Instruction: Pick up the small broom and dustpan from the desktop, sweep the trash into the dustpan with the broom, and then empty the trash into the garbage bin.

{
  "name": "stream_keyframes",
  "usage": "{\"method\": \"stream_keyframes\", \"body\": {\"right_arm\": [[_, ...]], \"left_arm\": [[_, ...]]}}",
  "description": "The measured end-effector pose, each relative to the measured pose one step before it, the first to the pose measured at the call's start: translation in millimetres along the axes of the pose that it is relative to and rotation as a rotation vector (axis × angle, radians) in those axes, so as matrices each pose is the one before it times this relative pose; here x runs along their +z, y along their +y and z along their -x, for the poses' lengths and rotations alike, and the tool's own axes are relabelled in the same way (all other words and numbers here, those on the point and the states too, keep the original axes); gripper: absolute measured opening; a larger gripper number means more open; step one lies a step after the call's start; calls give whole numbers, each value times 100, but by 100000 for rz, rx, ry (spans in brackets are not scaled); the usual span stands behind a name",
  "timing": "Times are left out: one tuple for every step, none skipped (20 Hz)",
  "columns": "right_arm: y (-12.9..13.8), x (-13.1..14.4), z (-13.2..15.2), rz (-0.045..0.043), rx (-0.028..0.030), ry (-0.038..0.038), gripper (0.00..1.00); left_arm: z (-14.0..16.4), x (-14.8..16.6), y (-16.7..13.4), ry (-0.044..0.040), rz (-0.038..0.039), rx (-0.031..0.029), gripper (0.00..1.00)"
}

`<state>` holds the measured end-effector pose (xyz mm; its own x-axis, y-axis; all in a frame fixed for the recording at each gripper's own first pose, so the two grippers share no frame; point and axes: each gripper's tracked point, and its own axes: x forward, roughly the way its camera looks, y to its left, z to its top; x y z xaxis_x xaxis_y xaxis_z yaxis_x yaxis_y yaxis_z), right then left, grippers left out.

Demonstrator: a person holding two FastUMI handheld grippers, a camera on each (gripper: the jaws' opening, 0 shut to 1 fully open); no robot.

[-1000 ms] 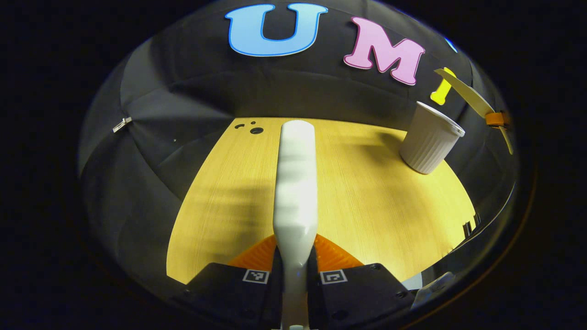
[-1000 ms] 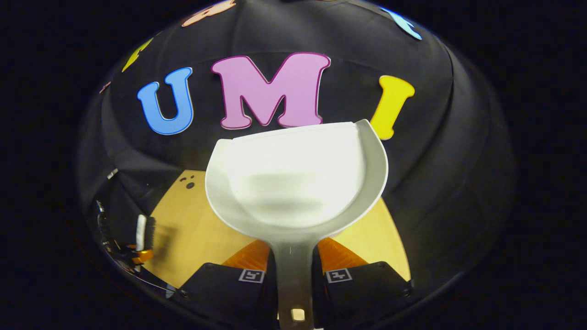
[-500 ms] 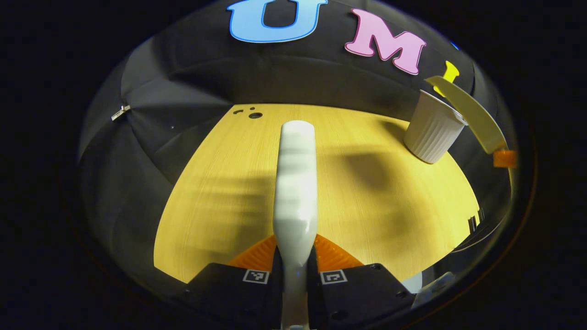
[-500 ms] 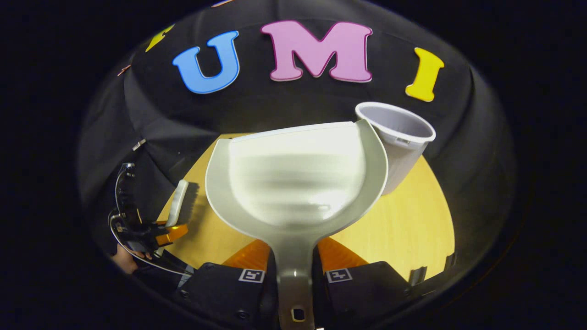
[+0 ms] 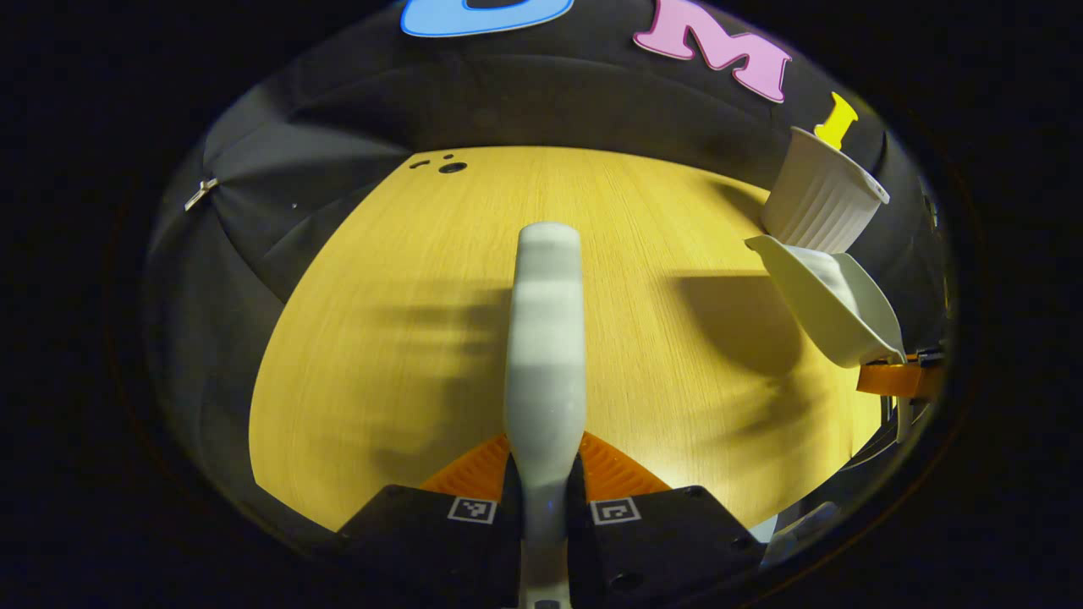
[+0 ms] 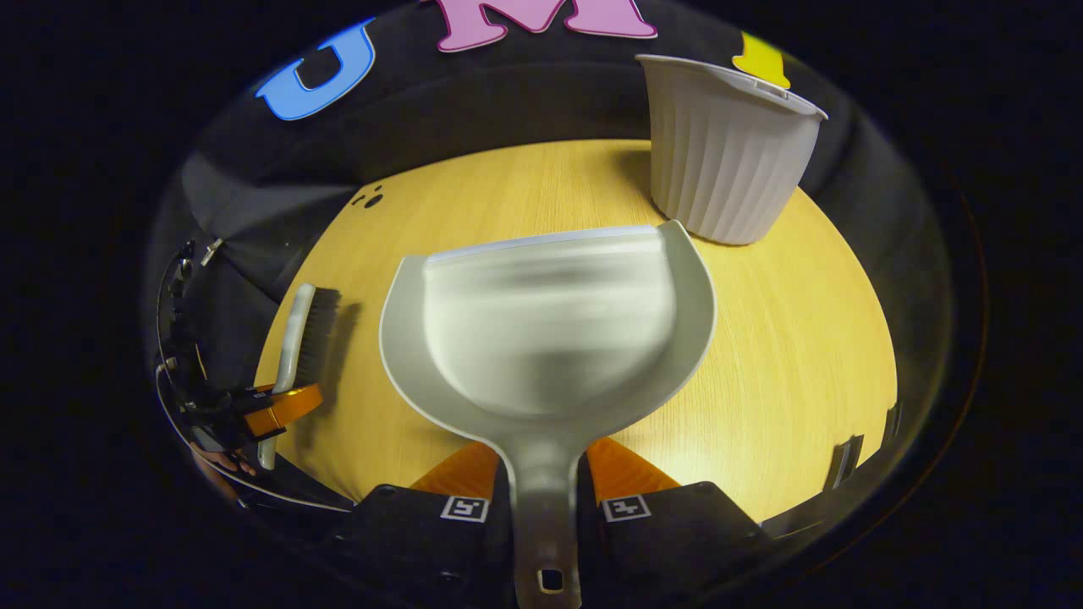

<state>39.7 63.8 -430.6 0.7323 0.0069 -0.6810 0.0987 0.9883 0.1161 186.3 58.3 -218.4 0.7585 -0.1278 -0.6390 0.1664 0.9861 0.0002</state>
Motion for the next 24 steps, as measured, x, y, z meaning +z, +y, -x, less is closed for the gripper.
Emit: {"method": "stream_keyframes", "body": {"right_arm": [[-107, -271, -1034, 72, -743, 1418, 34], [-62, -244, -769, 227, -569, 1426, 34], [-35, -245, -796, 81, -721, 1553, 34], [-46, -166, -714, -174, -916, 1626, 34], [-118, -234, -494, -508, -506, 1717, 34], [40, -223, -347, -663, 155, 1667, 34], [7, -329, -414, 103, 655, 1994, 34], [-160, -269, -292, 601, 262, 2048, 34], [-52, -151, -116, 440, 45, 31, 34], [81, -45, -157, 216, 56, -334, 34], [64, -257, -143, -289, 382, 1084, 34], [107, -172, -55, -587, 622, 1578, 35], [90, -285, -132, 70, 861, 2261, 35], [-21, -226, -146, 752, 784, 1912, 41], [208, 29, 121, 673, 1591, 378, 32], [171, 178, -114, 481, 1175, -160, 38], [-26, 287, 13, 150, 1055, -371, 39], [137, 3, -4, 66, 1461, 98, 48], [298, -30, 132, 137, 1962, -556, 55], [-24, 192, 184, 497, -127, -986, 70], [-14, 244, 488, 467, 313, -1882, 85], [34, 294, 296, 457, 69, -2028, 100], [65, 147, 553, 491, 233, -1559, 99], [38, 234, 544, 413, -361, -1971, 99]], "left_arm": [[-591, 5, -286, 1462, -1375, 495, 26], [-587, 19, -157, 1577, -882, 1175, 26], [-484, 205, 152, 1616, 227, 1735, 27], [61, 53, -401, 1269, 631, 395, 27], [-135, -166, -342, 1578, 135, -54, 27], [-220, -72, -58, 1203, -422, 907, 27], [-565, -186, 203, 1362, -804, 955, 27], [-214, -227, -126, 1467, -852, 749, 27], [-61, 123, -31, 183, -285, 874, 28], [-13, 60, 79, 649, 495, 1510, 28], [55, -93, 77, 475, 1063, 1927, 29], [94, -116, -201, 583, 659, 1135, 33], [-33, -112, -340, 466, 170, 804, 31], [-48, 0, -291, 79, -599, -13, 36], [79, -23, -239, -222, -660, -86, 33], [146, 14, -58, -13, -163, 347, 39], [294, -36, 41, -399, 550, 341, 41], [254, 272, -36, -1352, 938, 244, 43], [348, -200, -36, -2031, 1002, -374, 61], [708, 533, -66, -1754, 1267, -442, 79], [632, 162, -78, -1547, 743, -163, 96], [728, -202, 186, -125, 901, 1403, 96], [951, -13, 288, -1077, 1045, 2032, 97], [1137, 262, -87, -3012, 868, 432, 97]]}}
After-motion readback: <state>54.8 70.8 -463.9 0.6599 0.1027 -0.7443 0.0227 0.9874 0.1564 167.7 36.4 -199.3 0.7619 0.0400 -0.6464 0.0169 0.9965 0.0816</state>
